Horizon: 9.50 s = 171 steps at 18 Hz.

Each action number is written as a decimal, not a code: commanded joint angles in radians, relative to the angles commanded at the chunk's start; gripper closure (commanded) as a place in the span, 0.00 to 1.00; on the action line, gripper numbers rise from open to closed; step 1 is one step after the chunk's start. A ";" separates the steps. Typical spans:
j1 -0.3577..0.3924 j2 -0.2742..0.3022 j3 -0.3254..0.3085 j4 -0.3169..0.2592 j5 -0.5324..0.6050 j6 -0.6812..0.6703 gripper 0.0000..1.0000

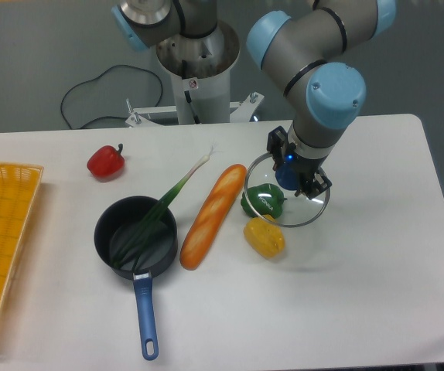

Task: Close the pot lid
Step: 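Lift the clear glass lid up from above the green pepper with the gripper, then carry the held glass lid over the baguette toward the black saucepan, then lower the glass lid onto the rim of the black saucepan, then hold the lid on the saucepan and adjust its seating on the rim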

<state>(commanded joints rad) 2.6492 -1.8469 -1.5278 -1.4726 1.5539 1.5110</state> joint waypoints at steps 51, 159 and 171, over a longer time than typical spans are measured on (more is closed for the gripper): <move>-0.414 0.009 0.080 -0.236 0.153 -0.548 0.63; -0.601 -0.199 0.109 0.021 0.083 -0.813 0.54; -0.601 -0.195 0.109 0.021 0.081 -0.804 0.32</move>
<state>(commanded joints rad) 2.0479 -2.0417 -1.4189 -1.4511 1.6352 0.7072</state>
